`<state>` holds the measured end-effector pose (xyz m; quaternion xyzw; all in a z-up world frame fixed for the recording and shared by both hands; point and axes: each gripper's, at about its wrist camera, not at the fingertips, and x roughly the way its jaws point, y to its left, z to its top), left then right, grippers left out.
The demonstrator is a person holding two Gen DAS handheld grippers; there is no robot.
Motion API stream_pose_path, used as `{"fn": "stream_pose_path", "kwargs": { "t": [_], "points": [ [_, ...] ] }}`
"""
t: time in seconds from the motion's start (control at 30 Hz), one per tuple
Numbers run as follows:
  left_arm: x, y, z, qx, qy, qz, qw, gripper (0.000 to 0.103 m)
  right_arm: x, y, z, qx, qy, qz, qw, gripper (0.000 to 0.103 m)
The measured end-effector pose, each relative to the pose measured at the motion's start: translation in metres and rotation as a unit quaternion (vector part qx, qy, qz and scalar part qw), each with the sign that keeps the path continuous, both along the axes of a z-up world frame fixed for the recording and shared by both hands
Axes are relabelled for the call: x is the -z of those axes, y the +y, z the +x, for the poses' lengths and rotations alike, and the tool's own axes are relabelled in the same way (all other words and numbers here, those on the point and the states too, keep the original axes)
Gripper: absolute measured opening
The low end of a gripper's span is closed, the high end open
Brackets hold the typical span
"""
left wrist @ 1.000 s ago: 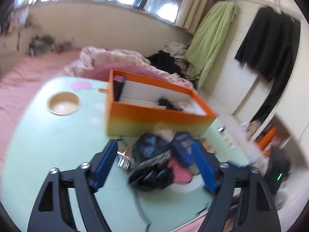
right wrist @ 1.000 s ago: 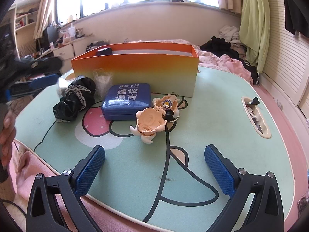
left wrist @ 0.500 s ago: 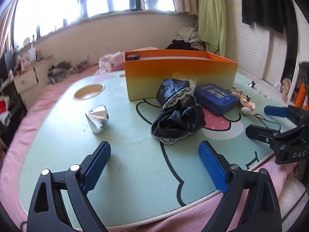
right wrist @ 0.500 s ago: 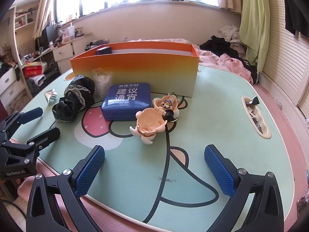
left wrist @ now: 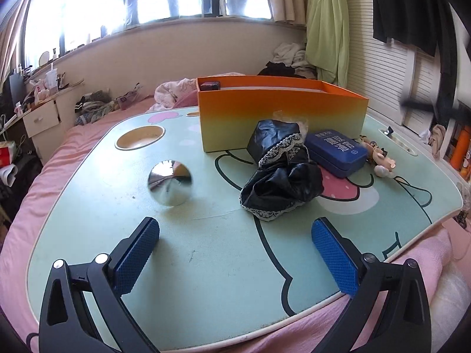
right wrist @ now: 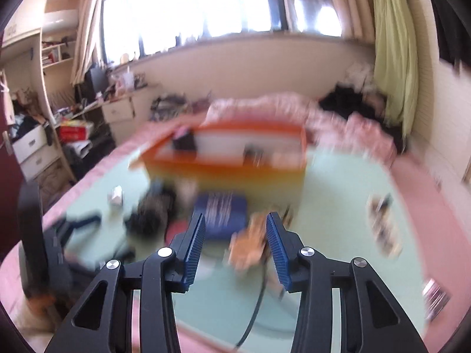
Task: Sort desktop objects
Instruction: 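Grasp the green toy car in the box with the right gripper and set it down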
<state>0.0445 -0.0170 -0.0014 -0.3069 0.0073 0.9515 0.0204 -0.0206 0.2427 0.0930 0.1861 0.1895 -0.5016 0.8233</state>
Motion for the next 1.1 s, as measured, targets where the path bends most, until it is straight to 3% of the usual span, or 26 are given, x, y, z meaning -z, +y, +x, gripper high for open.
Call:
{"fn": "stream_pose_path", "kwargs": {
  "t": [0.07,0.17,0.23,0.33,0.4,0.53,0.6,0.63,0.73,0.87,0.93,1.0,1.1],
  "points": [
    [0.0,0.0,0.0,0.0,0.0,0.0,1.0,0.103,-0.02,-0.034,0.011,-0.016,0.012,0.021,1.0,0.043],
    [0.0,0.001,-0.001,0.004,0.001,0.0,1.0,0.103,-0.026,-0.092,0.038,-0.028,0.04,0.088,0.995,0.043],
    [0.0,0.001,-0.001,0.004,0.001,0.0,1.0,0.103,-0.016,-0.13,0.062,-0.017,0.093,0.118,0.989,0.043],
    [0.0,0.002,-0.001,0.004,0.001,0.0,1.0,0.103,0.008,-0.176,0.087,-0.022,0.124,0.188,0.974,0.043],
    [0.0,0.002,-0.002,0.006,0.002,0.0,1.0,0.103,0.023,-0.195,0.092,-0.022,0.136,0.227,0.964,0.043],
    [0.001,0.003,-0.005,0.008,0.003,0.001,1.0,0.103,0.054,-0.216,0.111,-0.001,0.202,0.275,0.94,0.04],
    [0.002,0.003,-0.005,0.009,0.004,0.001,1.0,0.103,0.06,-0.212,0.112,-0.019,0.188,0.275,0.943,0.026],
    [0.002,0.002,-0.005,0.009,0.004,0.002,0.9999,0.103,0.059,-0.21,0.112,-0.027,0.183,0.273,0.944,0.024],
    [0.002,0.001,-0.005,0.01,0.006,0.003,0.9999,0.103,0.052,-0.205,0.103,-0.027,0.151,0.26,0.953,0.024],
    [0.002,0.002,-0.005,0.01,0.006,0.003,0.9999,0.103,-0.002,-0.177,0.057,-0.02,0.004,0.18,0.983,0.024],
    [0.002,0.002,-0.005,0.017,0.004,0.003,0.9998,0.103,-0.03,-0.146,0.026,-0.021,-0.045,0.145,0.988,0.024],
    [0.002,0.003,-0.006,0.017,0.004,0.002,0.9998,0.103,-0.041,-0.117,0.004,-0.025,-0.057,0.138,0.988,0.024],
    [0.002,0.002,-0.005,0.017,0.004,0.002,0.9998,0.103,-0.031,-0.069,-0.039,-0.015,-0.077,0.137,0.987,0.024]
  ]
}}
